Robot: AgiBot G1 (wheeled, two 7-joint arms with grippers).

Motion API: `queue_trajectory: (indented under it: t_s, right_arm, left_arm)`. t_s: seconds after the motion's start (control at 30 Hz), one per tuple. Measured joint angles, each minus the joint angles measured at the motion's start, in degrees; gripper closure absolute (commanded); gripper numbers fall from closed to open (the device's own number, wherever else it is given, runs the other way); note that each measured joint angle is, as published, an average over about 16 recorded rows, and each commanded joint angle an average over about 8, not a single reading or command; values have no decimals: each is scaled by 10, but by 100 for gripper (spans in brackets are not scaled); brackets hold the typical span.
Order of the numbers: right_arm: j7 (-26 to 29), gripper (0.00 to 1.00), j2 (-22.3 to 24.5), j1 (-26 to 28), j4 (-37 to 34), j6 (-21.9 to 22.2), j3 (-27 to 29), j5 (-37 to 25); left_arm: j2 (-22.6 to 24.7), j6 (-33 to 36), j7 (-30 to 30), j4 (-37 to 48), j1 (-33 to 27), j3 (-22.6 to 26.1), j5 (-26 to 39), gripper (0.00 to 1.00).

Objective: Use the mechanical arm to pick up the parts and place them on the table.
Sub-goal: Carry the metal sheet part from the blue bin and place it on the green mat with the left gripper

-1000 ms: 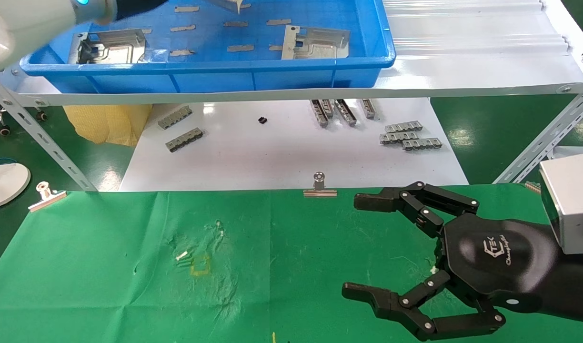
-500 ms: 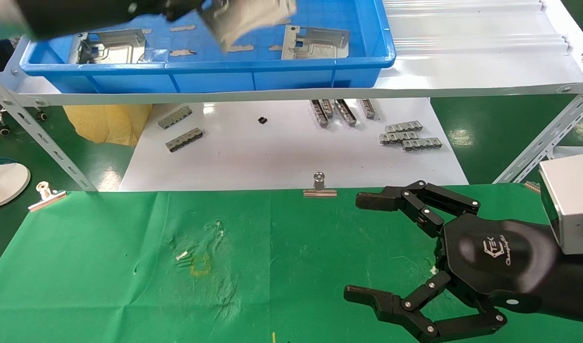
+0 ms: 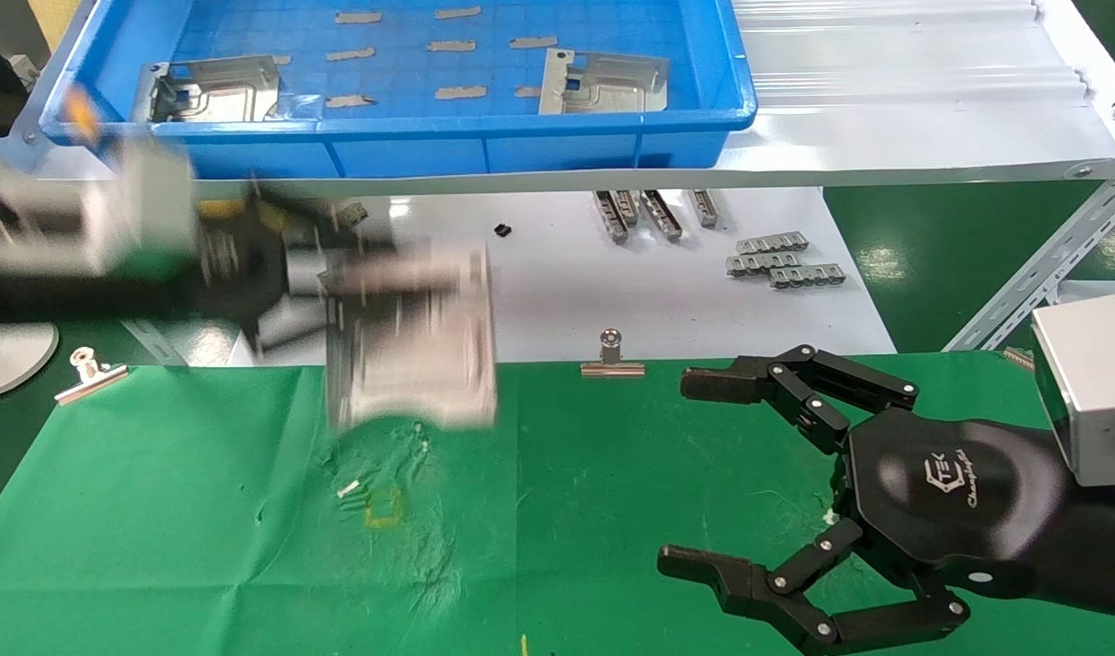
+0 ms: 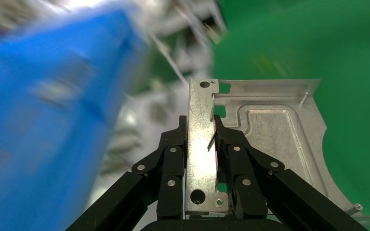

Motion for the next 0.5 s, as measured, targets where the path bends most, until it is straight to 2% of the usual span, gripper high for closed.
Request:
queue_trajectory:
  t_s: [0.13, 0.3, 0.33, 0.5]
  right_arm:
    - [0, 0, 0, 0, 0, 0, 0, 0]
    - [0, 0, 0, 0, 0, 0, 0, 0]
    - [0, 0, 0, 0, 0, 0, 0, 0]
    - [0, 0, 0, 0, 0, 0, 0, 0]
  left_arm:
    - [-3, -7, 39, -6, 29, 41, 16, 100]
    - [10, -24, 89, 25, 48, 77, 43, 98]
    - [13, -28, 98, 35, 50, 82, 47, 90]
    - [30, -49, 137, 81, 53, 92, 60, 28]
